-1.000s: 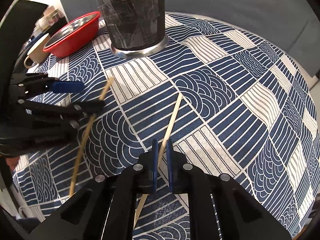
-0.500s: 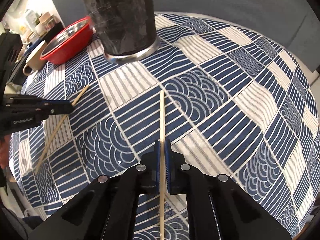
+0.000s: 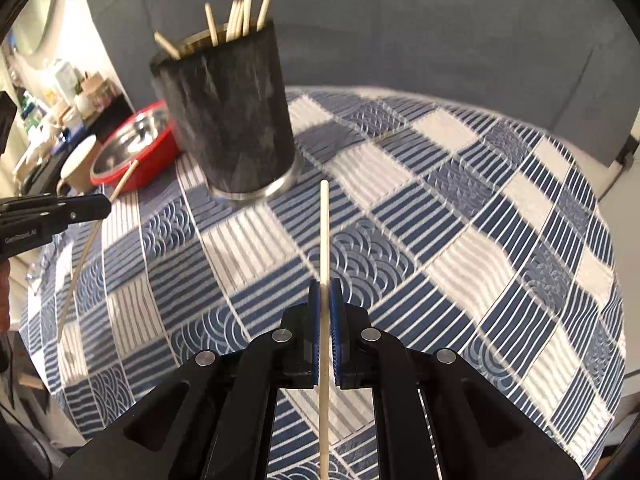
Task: Organize utensils
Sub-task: 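Lift both chopsticks upright and carry them over the black holder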
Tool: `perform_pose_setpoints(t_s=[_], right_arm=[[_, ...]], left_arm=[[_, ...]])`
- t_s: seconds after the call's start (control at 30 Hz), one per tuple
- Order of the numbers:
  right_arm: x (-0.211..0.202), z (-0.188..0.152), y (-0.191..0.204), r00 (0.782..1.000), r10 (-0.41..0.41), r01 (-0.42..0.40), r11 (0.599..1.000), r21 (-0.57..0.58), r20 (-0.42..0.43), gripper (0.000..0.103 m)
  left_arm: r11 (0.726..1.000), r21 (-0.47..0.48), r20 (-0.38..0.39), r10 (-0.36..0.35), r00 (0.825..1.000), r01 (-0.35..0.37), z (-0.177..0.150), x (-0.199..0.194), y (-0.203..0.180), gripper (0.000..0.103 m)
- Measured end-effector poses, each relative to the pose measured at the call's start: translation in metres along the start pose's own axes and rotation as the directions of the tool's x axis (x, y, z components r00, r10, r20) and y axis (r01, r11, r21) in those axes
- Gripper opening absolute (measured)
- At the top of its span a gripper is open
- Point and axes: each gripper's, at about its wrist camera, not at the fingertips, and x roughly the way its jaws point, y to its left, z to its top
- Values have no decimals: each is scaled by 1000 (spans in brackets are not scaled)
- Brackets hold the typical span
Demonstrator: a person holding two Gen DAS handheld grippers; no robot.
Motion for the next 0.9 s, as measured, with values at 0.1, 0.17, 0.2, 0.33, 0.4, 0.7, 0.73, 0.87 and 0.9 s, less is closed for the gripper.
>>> perform_pose_setpoints(t_s=[0.1, 0.17, 0.2, 0.33, 0.4, 0.7, 0.73, 0.87, 0.9], right_arm=[[-14, 15, 0, 999, -14, 15, 1000, -14, 44, 4], [-26, 26, 1, 996, -29, 32, 999, -29, 82, 4], [-30, 31, 2, 994, -36, 39, 999, -35, 102, 4], [-54, 56, 8, 983, -44, 57, 996, -65, 178, 4], [-63, 67, 11, 977, -44, 61, 995, -77, 210, 4], [-106, 112, 35, 940, -16, 67, 988, -139, 341, 5], [-108, 116, 37, 938, -16, 70, 987, -144, 347, 5], [-116, 134, 44, 927, 2, 62, 985, -159, 375, 5], [-118, 140, 44, 925, 8, 57, 985, -160, 381, 5]], left_arm=[[1000, -11, 45, 7, 999, -6, 13, -14, 4, 4], [1000, -17, 75, 11, 997, -9, 20, -24, 7, 4], [1000, -20, 94, 11, 996, -9, 25, -30, 9, 4], [1000, -19, 154, 18, 988, -15, 43, -49, 11, 4], [1000, -18, 184, 21, 983, -18, 52, -59, 11, 4], [1000, -7, 286, 22, 958, -21, 90, -94, 4, 5], [1000, -8, 294, 21, 956, -20, 93, -96, 3, 5], [1000, -8, 327, 9, 945, -7, 109, -107, 0, 5], [1000, -7, 334, 5, 943, -3, 112, -109, 0, 5]])
